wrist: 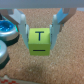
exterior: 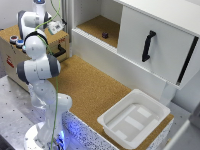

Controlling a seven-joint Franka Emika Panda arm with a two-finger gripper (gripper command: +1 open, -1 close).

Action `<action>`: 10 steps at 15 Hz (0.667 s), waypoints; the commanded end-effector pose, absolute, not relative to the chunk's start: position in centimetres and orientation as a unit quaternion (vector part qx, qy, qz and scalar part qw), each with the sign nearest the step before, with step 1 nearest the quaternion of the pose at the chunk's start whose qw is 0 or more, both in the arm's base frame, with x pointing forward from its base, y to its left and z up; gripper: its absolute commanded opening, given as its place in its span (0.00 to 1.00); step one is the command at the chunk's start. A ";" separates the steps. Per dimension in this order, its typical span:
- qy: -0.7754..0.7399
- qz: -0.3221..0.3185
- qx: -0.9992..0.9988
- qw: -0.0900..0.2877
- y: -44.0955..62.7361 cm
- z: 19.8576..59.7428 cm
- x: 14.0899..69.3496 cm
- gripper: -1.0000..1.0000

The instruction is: Place the yellow object on top of the drawer

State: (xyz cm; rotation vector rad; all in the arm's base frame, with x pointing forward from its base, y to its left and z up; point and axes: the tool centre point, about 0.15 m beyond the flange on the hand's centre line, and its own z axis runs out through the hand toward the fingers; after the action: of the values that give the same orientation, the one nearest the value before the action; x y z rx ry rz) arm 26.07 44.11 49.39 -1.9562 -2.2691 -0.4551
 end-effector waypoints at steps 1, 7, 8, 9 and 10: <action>-0.761 -0.089 -0.641 0.053 49.4 48.6 30.6 0.00; -0.770 -0.056 -0.635 0.026 49.6 45.9 31.4 0.00; -0.765 -0.055 -0.641 0.022 49.5 45.5 31.6 0.00; -0.762 -0.051 -0.646 0.019 49.4 45.4 31.6 1.00; -0.754 -0.055 -0.655 0.022 49.2 45.8 31.4 1.00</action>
State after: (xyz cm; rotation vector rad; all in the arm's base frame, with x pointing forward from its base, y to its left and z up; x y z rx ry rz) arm 29.34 47.19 45.81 -1.9373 -2.3340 -0.3643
